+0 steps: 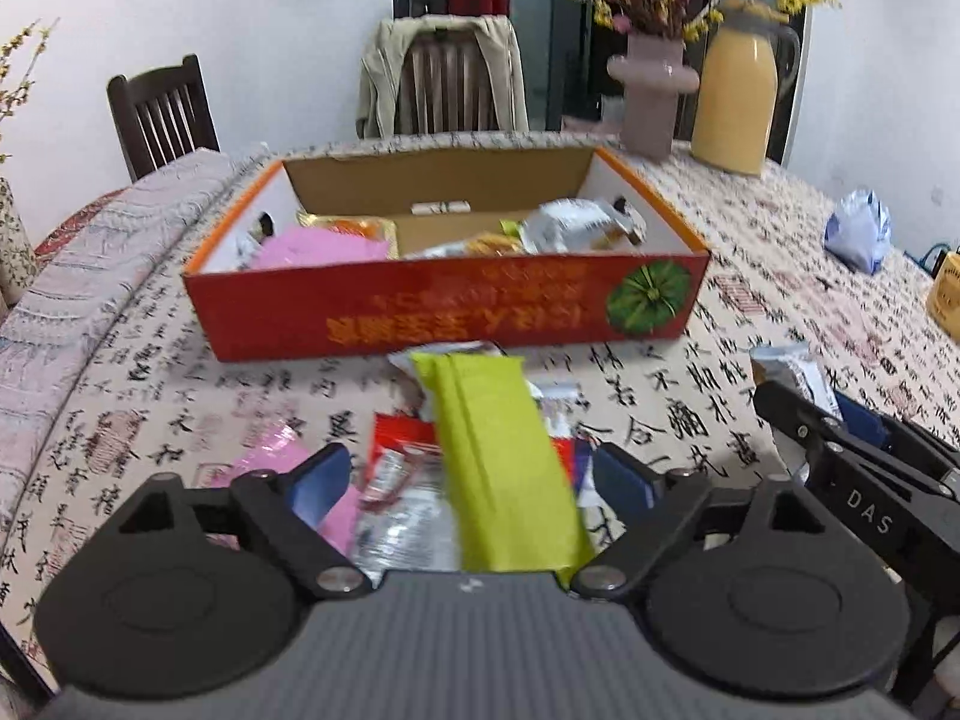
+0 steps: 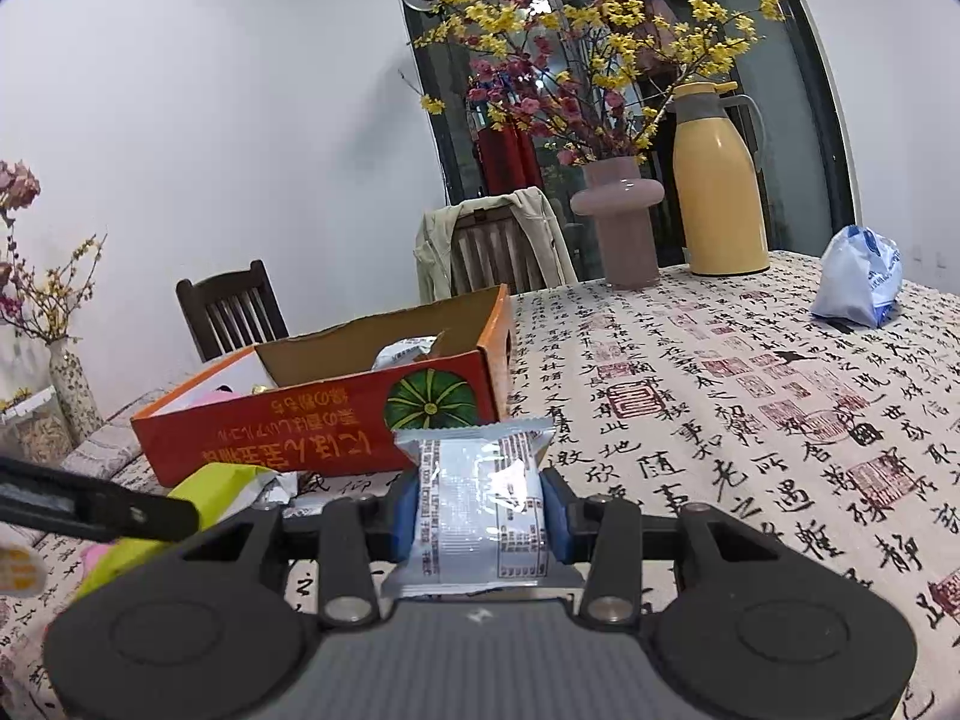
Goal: Organize snacks
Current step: 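Grasp a white packet with the right tool while the left tool grasps a lime-green bar, then carry both snacks over the box and release them inside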
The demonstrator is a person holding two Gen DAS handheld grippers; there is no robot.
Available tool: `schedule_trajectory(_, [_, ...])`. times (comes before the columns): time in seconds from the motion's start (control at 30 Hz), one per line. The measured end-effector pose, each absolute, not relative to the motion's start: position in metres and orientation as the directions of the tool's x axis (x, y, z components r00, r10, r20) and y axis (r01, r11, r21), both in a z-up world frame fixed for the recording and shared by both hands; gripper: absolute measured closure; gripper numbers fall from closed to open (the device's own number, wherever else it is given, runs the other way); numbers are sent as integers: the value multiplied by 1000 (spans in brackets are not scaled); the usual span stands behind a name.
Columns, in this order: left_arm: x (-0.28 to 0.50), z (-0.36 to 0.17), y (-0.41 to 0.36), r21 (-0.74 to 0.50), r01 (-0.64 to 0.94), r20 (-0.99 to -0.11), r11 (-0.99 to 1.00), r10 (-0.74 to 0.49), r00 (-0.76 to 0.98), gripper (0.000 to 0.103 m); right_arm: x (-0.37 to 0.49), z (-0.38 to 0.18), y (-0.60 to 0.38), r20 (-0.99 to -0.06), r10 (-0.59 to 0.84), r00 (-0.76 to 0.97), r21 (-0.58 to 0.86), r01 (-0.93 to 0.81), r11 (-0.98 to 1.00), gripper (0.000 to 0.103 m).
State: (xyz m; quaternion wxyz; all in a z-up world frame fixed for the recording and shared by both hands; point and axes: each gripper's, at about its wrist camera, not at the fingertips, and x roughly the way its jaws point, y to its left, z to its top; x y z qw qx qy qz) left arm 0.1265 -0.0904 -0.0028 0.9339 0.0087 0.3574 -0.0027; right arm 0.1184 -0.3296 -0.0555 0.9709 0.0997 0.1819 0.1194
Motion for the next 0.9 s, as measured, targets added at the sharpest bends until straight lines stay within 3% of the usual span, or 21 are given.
schedule_trajectory(0.1, [130,-7,-100,44,4,-680,999,27,733,15,117,-57,-334,-325,274,905,254,-196,947,62])
schedule_trajectory(0.17, [133,-9,-104,53,1,-693,999,36,720,26,117,-58,-336,-325,278,904,262,-197,945,62])
schedule_trajectory(0.3, [140,-14,-107,67,-22,-716,998,63,695,39,116,-59,-337,-323,287,902,270,-203,941,62])
schedule_trajectory(0.37, [140,-14,-108,66,-24,-717,998,64,695,55,115,-59,-337,-322,291,901,272,-206,940,62])
schedule_trajectory(0.43, [140,-12,-106,62,-30,-713,998,65,698,61,116,-59,-335,-324,291,900,272,-206,940,62])
schedule_trajectory(0.9, [140,6,-84,-7,-41,-670,999,25,742,64,120,-56,-326,-334,285,899,241,-212,947,62])
